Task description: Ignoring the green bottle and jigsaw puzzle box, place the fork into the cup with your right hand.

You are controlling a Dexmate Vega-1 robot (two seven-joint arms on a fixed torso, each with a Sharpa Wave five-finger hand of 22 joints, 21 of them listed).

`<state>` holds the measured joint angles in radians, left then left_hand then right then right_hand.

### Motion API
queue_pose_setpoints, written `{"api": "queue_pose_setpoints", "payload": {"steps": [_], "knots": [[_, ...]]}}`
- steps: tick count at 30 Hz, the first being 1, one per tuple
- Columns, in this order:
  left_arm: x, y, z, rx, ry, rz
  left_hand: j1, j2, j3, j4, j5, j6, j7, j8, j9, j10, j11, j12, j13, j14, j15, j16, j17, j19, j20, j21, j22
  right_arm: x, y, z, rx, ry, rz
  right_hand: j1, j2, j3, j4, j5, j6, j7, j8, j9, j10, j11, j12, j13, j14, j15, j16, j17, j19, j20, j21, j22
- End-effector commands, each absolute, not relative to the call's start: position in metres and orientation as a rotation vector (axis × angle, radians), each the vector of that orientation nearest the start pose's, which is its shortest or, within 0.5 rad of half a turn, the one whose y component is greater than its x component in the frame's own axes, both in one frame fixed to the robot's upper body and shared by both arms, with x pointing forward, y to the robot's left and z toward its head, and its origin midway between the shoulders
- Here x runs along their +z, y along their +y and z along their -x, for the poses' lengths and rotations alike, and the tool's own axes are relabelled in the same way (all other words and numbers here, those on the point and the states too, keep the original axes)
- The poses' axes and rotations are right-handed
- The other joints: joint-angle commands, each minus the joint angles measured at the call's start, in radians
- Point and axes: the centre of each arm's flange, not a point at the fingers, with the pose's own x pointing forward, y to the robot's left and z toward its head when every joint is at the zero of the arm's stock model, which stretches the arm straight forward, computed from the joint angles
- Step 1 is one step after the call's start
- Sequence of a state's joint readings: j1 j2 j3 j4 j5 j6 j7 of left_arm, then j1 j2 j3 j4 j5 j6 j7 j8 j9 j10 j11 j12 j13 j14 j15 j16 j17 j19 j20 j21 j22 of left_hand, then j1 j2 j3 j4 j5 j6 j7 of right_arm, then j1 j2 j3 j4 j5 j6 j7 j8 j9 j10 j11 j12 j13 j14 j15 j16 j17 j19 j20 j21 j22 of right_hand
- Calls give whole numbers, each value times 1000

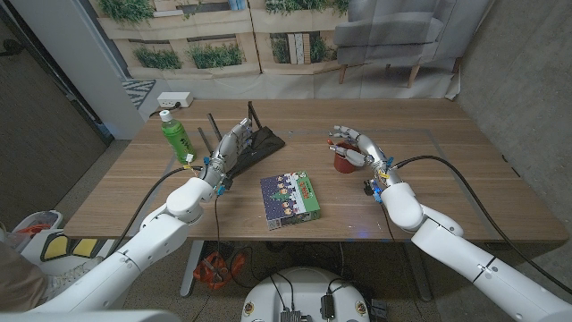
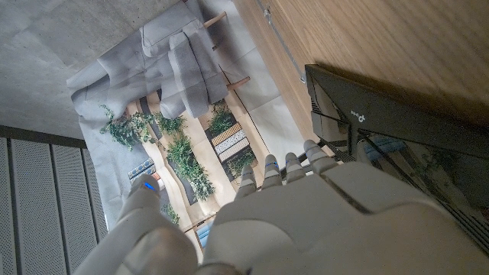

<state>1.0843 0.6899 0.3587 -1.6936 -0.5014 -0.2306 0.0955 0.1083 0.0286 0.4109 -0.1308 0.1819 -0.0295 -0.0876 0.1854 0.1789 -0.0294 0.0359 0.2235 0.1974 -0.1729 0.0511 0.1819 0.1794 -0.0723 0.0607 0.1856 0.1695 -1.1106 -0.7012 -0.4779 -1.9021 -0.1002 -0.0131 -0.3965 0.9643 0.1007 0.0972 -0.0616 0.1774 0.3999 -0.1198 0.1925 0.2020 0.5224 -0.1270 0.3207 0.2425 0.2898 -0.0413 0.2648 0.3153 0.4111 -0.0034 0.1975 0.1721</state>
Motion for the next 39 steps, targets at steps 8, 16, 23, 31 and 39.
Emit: {"api": "queue_pose_setpoints", "payload": {"steps": [8, 16, 23, 31, 39], "knots": [[-46, 261, -574, -262, -628, -185, -1, 0, -7, 0, -1, 1, 2, 4, 3, 7, 4, 0, 2, -25, -9, 4, 3, -4, -6, 5, 4, -52, -201, -540, 36, -740, 652, -240, 8, -77, 123, 12, 57, 1, 31, 4, -23, 21, -41, -15, -20, -130, -17, -13, -25, 0, -6, 2], [-44, 266, -574, -254, -631, -191, 0, 0, -7, 0, 0, 1, 2, 4, 3, 6, 4, 0, 2, -27, -10, 3, 3, -4, -6, 5, 4, -44, -199, -541, 31, -764, 665, -282, 11, -90, 143, 16, 52, 7, 25, 2, -37, 31, -59, -20, -41, -121, -29, -20, -36, -6, -7, 2], [-40, 268, -572, -253, -648, -193, -1, 0, -8, 0, -1, 0, 1, 4, 3, 6, 3, 0, 2, -26, -11, 4, 3, -5, -6, 5, 4, -39, -200, -540, 22, -777, 657, -325, 19, -102, 165, 18, 42, 16, 19, 1, -50, 37, -73, -24, -60, -110, -37, -23, -58, -2, -12, 2], [-37, 263, -571, -253, -642, -201, 0, 0, -8, 0, -1, 1, 2, 4, 3, 8, 4, 0, 2, -26, -11, 4, 3, -5, -6, 5, 4, -31, -206, -538, -1, -803, 702, -318, 13, -101, 155, 22, 42, 24, 18, -1, -52, 39, -80, -26, -60, -109, -41, -33, -50, -3, -6, 2], [-28, 256, -565, -230, -652, -202, 0, 0, -8, 0, 0, 0, 2, 3, 3, 7, 4, 0, 2, -26, -10, 4, 3, -5, -7, 5, 4, -25, -214, -540, 6, -814, 675, -308, 9, -100, 144, 25, 41, 28, 17, -2, -52, 41, -86, -28, -53, -107, -42, -43, -31, -11, 1, 2]]}}
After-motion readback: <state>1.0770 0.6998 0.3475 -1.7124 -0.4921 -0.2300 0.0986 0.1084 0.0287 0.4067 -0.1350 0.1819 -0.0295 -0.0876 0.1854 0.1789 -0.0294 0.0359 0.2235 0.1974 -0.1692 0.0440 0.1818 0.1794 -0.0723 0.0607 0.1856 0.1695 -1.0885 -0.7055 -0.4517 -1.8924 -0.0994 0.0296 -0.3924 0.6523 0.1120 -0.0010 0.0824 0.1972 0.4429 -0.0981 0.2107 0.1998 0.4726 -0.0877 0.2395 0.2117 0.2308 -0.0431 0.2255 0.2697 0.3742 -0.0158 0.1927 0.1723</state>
